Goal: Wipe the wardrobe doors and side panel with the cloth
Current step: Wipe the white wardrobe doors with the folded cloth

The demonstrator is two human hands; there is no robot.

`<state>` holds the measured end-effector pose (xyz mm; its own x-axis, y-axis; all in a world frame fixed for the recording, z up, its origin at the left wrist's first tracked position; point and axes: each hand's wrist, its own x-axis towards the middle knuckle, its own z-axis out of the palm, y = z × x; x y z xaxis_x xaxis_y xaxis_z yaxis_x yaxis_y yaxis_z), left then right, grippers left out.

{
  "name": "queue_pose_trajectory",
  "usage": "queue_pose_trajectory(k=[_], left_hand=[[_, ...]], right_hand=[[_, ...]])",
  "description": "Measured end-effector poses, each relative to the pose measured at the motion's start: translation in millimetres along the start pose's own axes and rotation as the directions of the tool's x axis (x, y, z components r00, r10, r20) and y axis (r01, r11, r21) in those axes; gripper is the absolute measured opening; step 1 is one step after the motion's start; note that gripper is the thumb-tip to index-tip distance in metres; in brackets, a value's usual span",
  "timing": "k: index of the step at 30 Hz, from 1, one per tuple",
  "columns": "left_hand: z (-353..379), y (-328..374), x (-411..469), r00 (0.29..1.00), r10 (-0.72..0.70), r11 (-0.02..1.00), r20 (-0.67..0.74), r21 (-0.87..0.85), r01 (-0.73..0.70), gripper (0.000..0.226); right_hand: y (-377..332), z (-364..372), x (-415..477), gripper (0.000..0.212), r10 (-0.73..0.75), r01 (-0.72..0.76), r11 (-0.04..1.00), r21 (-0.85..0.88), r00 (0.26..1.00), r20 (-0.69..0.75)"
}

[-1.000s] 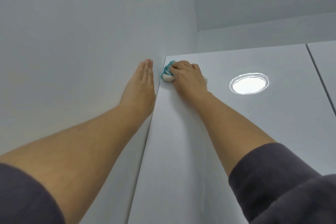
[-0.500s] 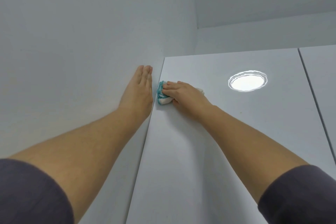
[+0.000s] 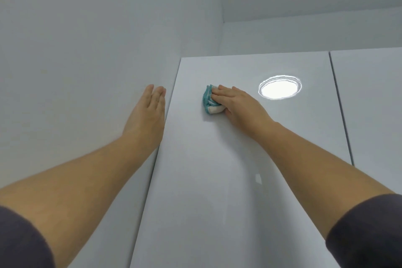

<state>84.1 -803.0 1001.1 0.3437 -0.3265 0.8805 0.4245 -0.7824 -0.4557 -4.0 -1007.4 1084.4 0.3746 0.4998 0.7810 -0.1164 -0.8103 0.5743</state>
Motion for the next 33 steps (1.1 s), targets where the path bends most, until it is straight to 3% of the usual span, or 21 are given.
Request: queue_pose_trajectory(k=[15, 20, 23, 26, 29, 33], left_hand=[[-4, -2, -7, 0.998, 0.061, 0.998, 0.018, 0.011, -0.061, 0.062], [1, 5, -11, 0.996, 0.088, 0.996, 0.006, 0.028, -0.089, 0.063], [1, 4, -13, 0.996, 0.092, 0.995, 0.009, 0.022, -0.093, 0.063], [0, 2, -14, 0.994, 0.106, 0.994, 0.012, 0.031, -0.106, 0.062], [2, 0, -13, 0.993, 0.114, 0.992, 0.001, 0.062, -0.114, 0.062], [6, -4, -10, 0.994, 0.104, 0.991, -0.017, 0.085, -0.102, 0.063]], right_hand=[[69, -56, -91, 0.051, 0.138, -0.15, 0.987, -0.052, 0.973, -0.185], [88, -70, -122, 0.051, 0.133, -0.195, 0.963, -0.188, 0.944, -0.301], [93, -73, -136, 0.044, 0.184, -0.294, 0.922, -0.252, 0.906, -0.382], [92, -75, -141, 0.038, 0.281, -0.392, 0.9, -0.19, 0.856, -0.433], [82, -72, -138, 0.038, 0.412, -0.466, 0.885, -0.02, 0.801, -0.434], [64, -65, -132, 0.038, 0.44, -0.472, 0.881, 0.024, 0.8, -0.408]])
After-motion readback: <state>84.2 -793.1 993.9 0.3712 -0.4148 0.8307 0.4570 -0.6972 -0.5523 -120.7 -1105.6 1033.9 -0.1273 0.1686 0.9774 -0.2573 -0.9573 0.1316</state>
